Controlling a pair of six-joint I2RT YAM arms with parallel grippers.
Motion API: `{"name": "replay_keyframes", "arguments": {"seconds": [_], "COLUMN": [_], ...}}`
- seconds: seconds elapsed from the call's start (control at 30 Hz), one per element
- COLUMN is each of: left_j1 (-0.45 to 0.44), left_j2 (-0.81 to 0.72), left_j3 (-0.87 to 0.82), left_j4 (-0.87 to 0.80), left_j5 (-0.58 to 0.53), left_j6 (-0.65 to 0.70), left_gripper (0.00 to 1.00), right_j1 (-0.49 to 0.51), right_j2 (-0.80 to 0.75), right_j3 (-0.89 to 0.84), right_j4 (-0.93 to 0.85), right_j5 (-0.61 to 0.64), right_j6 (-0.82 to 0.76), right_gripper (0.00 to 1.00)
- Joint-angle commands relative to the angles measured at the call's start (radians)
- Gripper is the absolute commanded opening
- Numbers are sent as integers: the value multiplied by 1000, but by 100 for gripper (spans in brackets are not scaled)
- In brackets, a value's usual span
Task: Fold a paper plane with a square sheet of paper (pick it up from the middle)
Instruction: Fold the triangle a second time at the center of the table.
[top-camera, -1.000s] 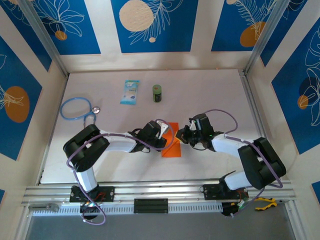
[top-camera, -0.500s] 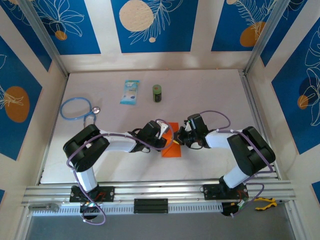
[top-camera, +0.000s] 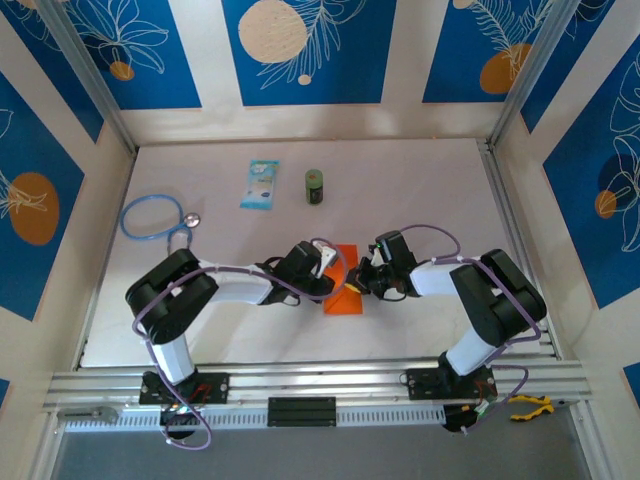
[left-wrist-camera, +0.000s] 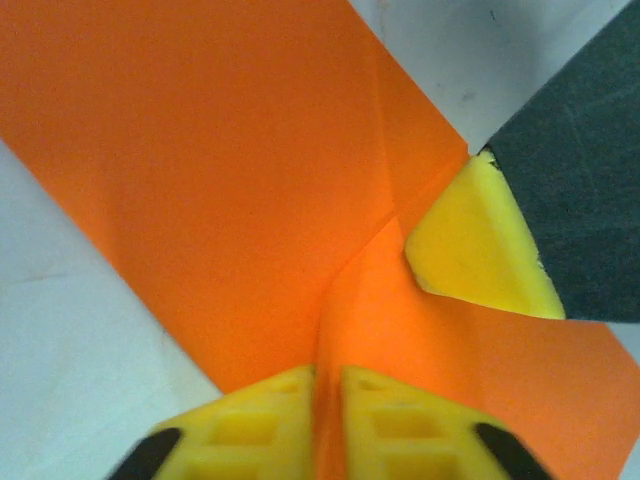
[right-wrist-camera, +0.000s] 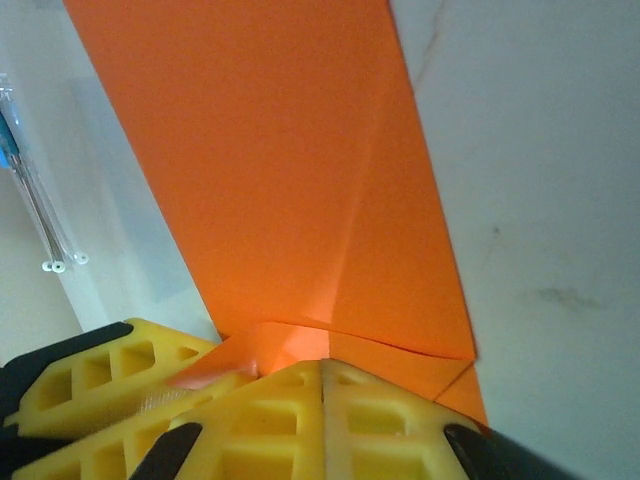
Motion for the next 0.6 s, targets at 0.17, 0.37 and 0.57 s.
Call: {"name": "replay_keyframes", "arguments": {"seconds": [0.17, 0.37, 0.57], "left_j1": [30, 30, 22], "left_j2": [-145, -169, -101], "left_j3": [43, 20, 47], "left_j4": [-170, -57, -43], "left_j5": [-55, 202, 352], "left_j6": [-159, -319, -367], "left_gripper": [37, 22, 10], "right_j1": [-18, -27, -26], "right_j2": [12, 5, 4], "right_j3": [-22, -4, -1], "right_j4": [-92, -115, -115], "right_j5": [31, 29, 21], "right_j6": [-30, -46, -44], "right_gripper": [0, 0, 0]}}
